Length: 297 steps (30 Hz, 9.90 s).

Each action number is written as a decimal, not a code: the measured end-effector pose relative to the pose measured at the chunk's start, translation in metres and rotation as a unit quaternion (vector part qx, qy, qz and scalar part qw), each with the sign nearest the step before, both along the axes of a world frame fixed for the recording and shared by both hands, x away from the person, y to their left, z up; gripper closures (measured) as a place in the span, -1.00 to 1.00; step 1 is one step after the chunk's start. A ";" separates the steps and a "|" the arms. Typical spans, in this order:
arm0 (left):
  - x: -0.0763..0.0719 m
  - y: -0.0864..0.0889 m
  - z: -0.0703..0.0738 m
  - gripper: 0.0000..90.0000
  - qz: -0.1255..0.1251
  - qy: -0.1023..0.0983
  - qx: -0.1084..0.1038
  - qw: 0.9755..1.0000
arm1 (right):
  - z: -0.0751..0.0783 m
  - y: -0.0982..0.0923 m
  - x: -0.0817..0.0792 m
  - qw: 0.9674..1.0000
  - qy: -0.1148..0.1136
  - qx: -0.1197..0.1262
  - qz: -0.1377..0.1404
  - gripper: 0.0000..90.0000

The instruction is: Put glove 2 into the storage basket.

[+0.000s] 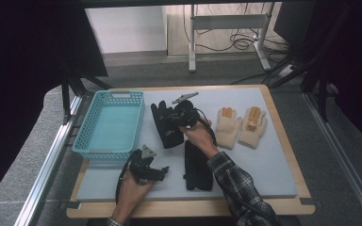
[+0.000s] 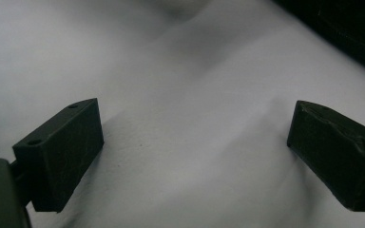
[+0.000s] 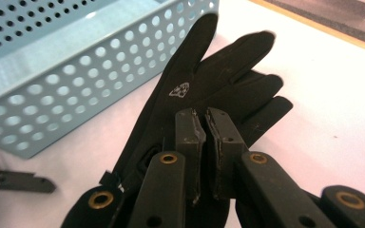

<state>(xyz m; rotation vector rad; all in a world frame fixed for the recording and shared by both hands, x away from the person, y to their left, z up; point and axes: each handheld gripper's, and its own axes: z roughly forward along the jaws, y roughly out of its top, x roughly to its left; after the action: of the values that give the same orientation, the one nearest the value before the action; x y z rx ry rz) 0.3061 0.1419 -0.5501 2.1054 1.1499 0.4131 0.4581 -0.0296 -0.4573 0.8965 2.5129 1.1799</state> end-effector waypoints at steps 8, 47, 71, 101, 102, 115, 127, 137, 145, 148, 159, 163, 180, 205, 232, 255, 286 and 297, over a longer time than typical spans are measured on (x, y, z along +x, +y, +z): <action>0.000 0.000 0.000 -0.89 0.000 -0.001 0.000 1.000 | 0.008 -0.022 -0.021 1.000 -0.006 -0.002 0.004 0.94; 0.000 -0.001 0.000 -0.89 0.003 -0.001 -0.003 1.000 | -0.018 -0.095 -0.147 0.991 -0.015 0.054 -0.123 0.93; 0.000 0.000 0.000 -0.89 0.000 0.001 0.001 1.000 | -0.050 -0.104 -0.052 0.992 0.062 0.042 -0.106 0.93; -0.001 0.000 0.000 -0.88 0.002 -0.002 -0.001 1.000 | -0.058 -0.169 -0.143 0.999 0.031 0.003 -0.012 0.96; -0.001 0.000 0.000 -0.87 0.002 -0.002 -0.001 1.000 | -0.060 -0.169 -0.145 0.999 0.033 0.002 -0.009 0.96; -0.015 0.012 0.000 -0.88 0.004 -0.003 0.003 1.000 | -0.075 -0.151 -0.153 0.999 0.043 0.009 0.024 0.94; -0.018 0.034 -0.001 -0.92 0.011 0.002 0.005 1.000 | -0.078 -0.112 -0.144 0.999 0.027 0.003 0.027 0.87; -0.018 0.033 -0.002 -0.93 0.015 0.003 0.002 1.000 | -0.079 -0.082 -0.128 1.000 0.012 -0.006 0.020 0.83; -0.018 0.033 -0.002 -0.93 0.016 0.004 0.000 1.000 | -0.079 -0.075 -0.126 1.000 0.009 -0.011 0.019 0.70; -0.018 0.034 -0.002 -0.93 0.015 0.003 0.001 1.000 | -0.077 -0.079 -0.129 1.000 0.006 -0.012 0.020 0.65; -0.018 0.034 -0.002 -0.93 0.015 0.003 0.000 1.000 | -0.063 -0.127 -0.133 1.000 -0.014 -0.009 -0.011 0.29; -0.018 0.034 -0.002 -0.93 0.015 0.003 0.000 1.000 | -0.061 -0.149 -0.132 0.999 -0.014 -0.007 -0.030 0.07; -0.018 0.034 -0.002 -0.93 0.015 0.005 -0.001 1.000 | -0.071 -0.217 -0.122 0.994 -0.010 -0.038 -0.099 -0.58; -0.018 0.017 0.031 -0.88 -0.037 0.003 -0.027 0.999 | -0.075 -0.216 -0.123 0.993 -0.021 -0.049 -0.101 -0.61; 0.059 -0.079 0.028 -1.00 -0.067 0.072 0.053 0.994 | -0.075 -0.216 -0.123 0.993 -0.022 -0.051 -0.101 -0.62; 0.083 -0.065 0.036 0.23 -0.061 0.116 0.069 0.989 | -0.075 -0.216 -0.123 0.993 -0.023 -0.052 -0.100 -0.61; 0.099 0.002 0.117 0.48 0.009 0.055 0.046 0.997 | -0.075 -0.216 -0.123 0.993 -0.023 -0.050 -0.101 -0.61; 0.107 0.057 0.137 0.47 0.080 0.047 0.049 0.994 | -0.075 -0.216 -0.123 0.993 -0.023 -0.050 -0.101 -0.62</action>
<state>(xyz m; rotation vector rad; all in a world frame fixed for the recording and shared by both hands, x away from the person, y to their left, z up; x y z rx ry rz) 0.4127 0.1993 -0.4135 2.1431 1.3852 0.4552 0.3347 -0.2456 -0.5324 1.0557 2.3569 0.9910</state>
